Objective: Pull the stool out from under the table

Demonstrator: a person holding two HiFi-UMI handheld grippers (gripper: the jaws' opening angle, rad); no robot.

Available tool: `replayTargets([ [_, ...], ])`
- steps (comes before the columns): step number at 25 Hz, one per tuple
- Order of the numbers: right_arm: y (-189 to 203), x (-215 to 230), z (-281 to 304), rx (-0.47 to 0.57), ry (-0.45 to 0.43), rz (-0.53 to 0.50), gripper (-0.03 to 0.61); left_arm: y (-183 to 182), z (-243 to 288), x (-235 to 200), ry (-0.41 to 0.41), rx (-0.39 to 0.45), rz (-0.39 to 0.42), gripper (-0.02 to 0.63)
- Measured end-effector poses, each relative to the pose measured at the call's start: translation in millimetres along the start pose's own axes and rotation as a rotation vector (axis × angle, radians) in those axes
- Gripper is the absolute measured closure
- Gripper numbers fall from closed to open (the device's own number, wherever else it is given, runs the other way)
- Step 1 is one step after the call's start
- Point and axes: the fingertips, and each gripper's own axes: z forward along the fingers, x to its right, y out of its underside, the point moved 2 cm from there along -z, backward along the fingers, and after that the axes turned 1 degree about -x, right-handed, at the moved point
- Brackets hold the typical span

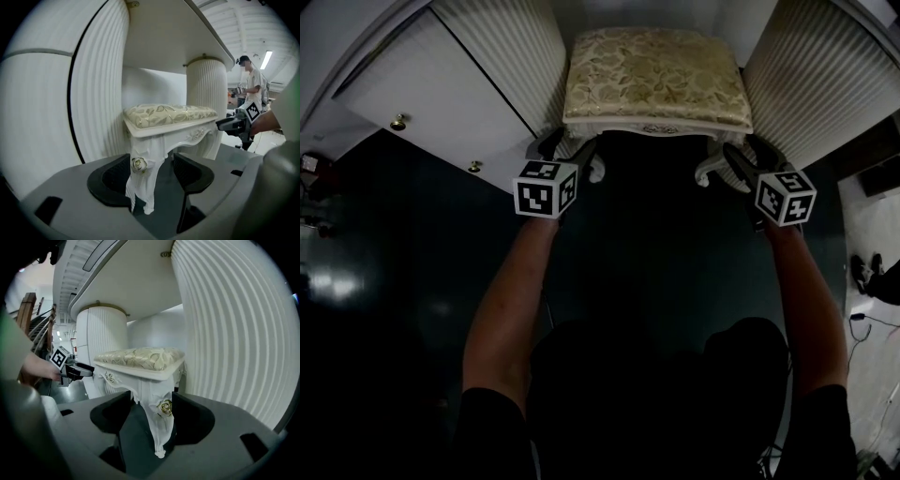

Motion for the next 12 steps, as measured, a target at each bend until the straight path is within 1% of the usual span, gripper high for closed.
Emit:
replayTargets([
  [2, 3, 1, 6, 0.000, 0.008, 0.004, 0.348, 1, 6, -2, -0.012, -0.006, 0.014, 0.324],
  [5, 3, 5, 13, 0.009, 0.024, 0.020, 0.348, 1, 13, -11, -0.029, -0.005, -0.015, 0.316],
  [7, 3, 6, 14, 0.018, 0.031, 0.037, 0.348, 4, 18, -10, -0.015, -0.013, -0.031, 0.316],
  [8, 4, 5, 13, 0.022, 0.029, 0.044, 0.348, 5, 20, -7, -0.005, -0.015, -0.036, 0.316],
  [9, 4, 4, 12, 0.026, 0.021, 0.053, 0.348, 6, 21, -5, 0.002, -0.013, -0.043, 0.301],
  [12, 2, 2, 7, 0.038, -0.017, 0.088, 0.348, 4, 19, -2, 0.009, 0.015, -0.085, 0.293],
])
